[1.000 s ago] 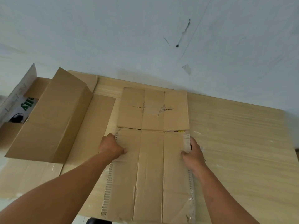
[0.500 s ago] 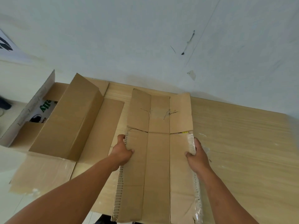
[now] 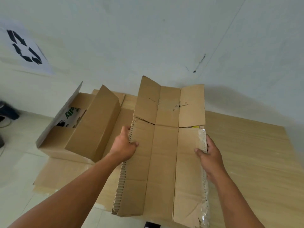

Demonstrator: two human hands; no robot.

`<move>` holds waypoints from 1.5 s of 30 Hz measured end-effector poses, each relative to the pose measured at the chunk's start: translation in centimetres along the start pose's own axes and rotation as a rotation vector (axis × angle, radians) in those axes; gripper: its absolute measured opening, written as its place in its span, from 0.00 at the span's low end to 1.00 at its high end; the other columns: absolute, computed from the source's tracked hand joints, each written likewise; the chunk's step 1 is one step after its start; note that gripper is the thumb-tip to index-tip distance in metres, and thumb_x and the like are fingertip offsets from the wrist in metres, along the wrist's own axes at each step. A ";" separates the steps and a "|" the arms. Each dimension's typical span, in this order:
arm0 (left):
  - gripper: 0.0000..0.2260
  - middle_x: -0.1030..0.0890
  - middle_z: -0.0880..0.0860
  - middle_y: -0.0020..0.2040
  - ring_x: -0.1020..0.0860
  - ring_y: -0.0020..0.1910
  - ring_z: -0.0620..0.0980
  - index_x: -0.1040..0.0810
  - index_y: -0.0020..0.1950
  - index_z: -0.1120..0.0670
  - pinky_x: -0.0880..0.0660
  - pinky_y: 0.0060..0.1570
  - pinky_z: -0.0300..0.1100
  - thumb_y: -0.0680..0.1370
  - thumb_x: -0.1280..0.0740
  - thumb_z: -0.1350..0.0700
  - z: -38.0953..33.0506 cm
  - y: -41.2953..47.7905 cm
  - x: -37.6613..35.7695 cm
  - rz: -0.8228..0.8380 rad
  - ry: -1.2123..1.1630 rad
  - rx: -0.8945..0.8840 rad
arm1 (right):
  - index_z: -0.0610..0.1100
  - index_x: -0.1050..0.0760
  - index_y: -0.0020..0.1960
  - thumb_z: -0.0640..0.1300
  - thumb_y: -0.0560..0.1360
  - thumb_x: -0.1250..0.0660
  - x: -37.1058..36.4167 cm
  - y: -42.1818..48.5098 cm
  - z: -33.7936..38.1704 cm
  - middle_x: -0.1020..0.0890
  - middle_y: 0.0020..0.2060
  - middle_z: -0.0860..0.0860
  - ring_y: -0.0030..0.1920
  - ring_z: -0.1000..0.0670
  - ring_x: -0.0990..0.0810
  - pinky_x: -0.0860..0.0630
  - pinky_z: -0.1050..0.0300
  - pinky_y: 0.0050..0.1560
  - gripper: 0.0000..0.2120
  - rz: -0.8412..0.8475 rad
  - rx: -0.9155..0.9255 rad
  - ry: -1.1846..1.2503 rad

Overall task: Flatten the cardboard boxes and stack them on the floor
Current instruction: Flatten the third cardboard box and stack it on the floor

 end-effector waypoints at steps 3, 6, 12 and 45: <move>0.25 0.23 0.47 0.52 0.23 0.50 0.49 0.37 0.71 0.51 0.23 0.49 0.43 0.77 0.30 0.60 -0.3 -1.6 4.4 -0.039 -0.010 -0.079 | 0.56 0.34 0.74 0.33 0.78 0.34 -1.8 -2.8 3.5 0.21 0.63 0.54 0.60 0.52 0.21 0.27 0.55 0.64 0.31 -0.015 0.078 0.015; 0.25 0.23 0.45 0.51 0.22 0.48 0.47 0.37 0.70 0.50 0.23 0.45 0.41 0.77 0.29 0.59 0.7 -4.0 9.7 -0.087 -0.036 -0.146 | 0.57 0.32 0.73 0.33 0.77 0.34 -4.8 -6.4 6.6 0.20 0.62 0.55 0.58 0.55 0.20 0.26 0.56 0.62 0.31 -0.021 0.147 0.023; 0.25 0.23 0.46 0.53 0.21 0.51 0.49 0.37 0.70 0.48 0.20 0.51 0.49 0.78 0.30 0.58 6.1 -9.5 22.5 -0.185 -0.083 -0.226 | 0.58 0.31 0.72 0.32 0.77 0.33 -14.3 -15.8 11.8 0.18 0.60 0.54 0.57 0.54 0.19 0.24 0.52 0.63 0.30 -0.007 0.256 0.092; 0.23 0.19 0.57 0.59 0.17 0.39 0.52 0.38 0.74 0.46 0.24 0.28 0.40 0.81 0.36 0.58 37.4 12.3 61.1 -0.142 0.073 0.162 | 0.54 0.48 0.79 0.37 0.79 0.45 -73.1 -14.8 23.2 0.31 0.73 0.51 0.43 0.58 0.23 0.28 0.62 0.38 0.32 0.368 0.008 -0.280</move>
Point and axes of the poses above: each hand's wrist, its own y-axis towards the middle knuckle, its own x-axis out of the back of the hand, z = x × y, the point moved 6 cm from there along y, towards the middle knuckle
